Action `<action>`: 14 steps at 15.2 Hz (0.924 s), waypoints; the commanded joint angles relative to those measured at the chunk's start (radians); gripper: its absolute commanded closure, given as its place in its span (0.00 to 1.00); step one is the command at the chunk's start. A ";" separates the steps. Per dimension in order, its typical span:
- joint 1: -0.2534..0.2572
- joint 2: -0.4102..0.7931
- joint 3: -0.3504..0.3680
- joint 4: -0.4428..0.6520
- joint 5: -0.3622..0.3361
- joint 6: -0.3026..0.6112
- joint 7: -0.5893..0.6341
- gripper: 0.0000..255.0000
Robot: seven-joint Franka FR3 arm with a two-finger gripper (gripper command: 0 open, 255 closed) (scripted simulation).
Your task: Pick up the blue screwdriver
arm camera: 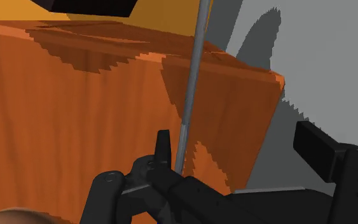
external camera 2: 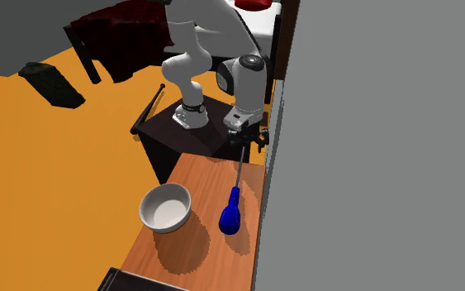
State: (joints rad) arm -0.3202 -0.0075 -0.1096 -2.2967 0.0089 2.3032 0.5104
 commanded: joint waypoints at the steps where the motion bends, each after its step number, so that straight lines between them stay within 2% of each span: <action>1: -0.019 0.057 -0.019 0.028 0.003 0.038 0.016 0.00; 6: -0.061 0.193 -0.059 0.108 0.025 0.116 0.059 0.00; 14: -0.066 0.270 -0.053 0.091 0.047 0.208 0.045 0.00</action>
State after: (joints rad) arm -0.3849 0.2483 -0.1635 -2.2023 0.0515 2.4943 0.5593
